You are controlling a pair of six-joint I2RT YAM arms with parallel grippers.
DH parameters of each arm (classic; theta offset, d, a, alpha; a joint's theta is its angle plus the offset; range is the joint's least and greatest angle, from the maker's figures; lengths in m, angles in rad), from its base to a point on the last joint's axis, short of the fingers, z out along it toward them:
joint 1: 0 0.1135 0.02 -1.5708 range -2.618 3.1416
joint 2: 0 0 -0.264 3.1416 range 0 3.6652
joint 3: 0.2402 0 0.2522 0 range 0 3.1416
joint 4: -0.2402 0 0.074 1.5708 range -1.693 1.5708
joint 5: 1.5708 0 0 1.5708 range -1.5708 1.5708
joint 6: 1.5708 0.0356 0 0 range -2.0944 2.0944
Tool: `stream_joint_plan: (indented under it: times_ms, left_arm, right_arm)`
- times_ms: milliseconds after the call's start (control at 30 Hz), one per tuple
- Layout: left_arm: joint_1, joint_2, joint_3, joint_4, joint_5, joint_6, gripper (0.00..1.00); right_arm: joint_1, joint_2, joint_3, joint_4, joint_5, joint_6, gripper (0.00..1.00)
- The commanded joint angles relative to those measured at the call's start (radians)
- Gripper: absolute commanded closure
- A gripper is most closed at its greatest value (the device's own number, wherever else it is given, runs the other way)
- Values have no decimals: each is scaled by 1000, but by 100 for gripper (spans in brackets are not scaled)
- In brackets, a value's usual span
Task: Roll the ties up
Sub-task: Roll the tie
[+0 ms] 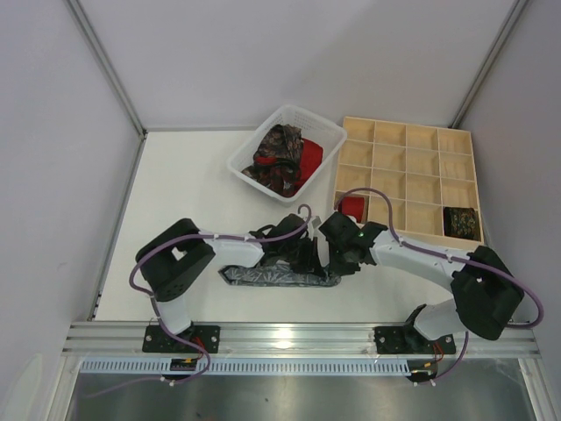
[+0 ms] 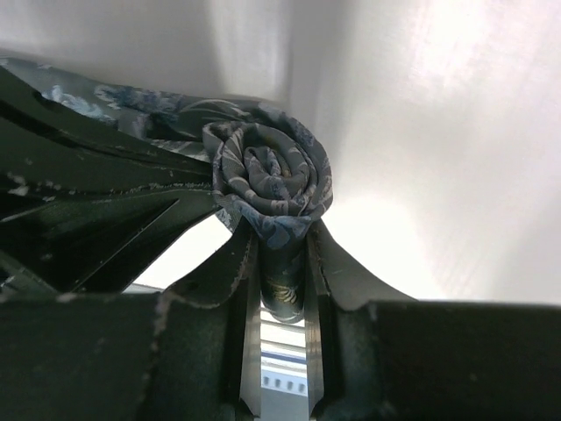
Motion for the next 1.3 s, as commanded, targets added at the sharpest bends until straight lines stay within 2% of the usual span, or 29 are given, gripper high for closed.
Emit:
stream_joint_plan:
  times_ms: [0, 367, 467, 633, 700, 1033, 1267]
  left_arm:
    - [-15, 51, 56, 37, -67, -23, 100]
    - [-44, 122, 119, 15, -102, -58, 100]
    - [-44, 120, 107, 17, -108, -69, 100]
    - [-44, 114, 85, 25, -106, -70, 99]
    - [-44, 99, 78, 17, -114, -66, 100]
    - [-33, -51, 67, -178, -194, 35, 96]
    - [39, -148, 52, -239, -231, 75, 96]
  right_arm:
    - [-34, -70, -13, -122, -46, -62, 100]
    - [-12, 20, 73, -137, -70, -70, 100]
    - [0, 37, 93, -94, -110, -18, 100]
    - [-2, 42, 62, 80, -223, 87, 100]
    - [-9, 49, 44, 114, -222, 120, 100]
    - [-25, 92, 81, 0, -130, 39, 100]
    - [-28, 122, 93, -37, -110, 7, 100]
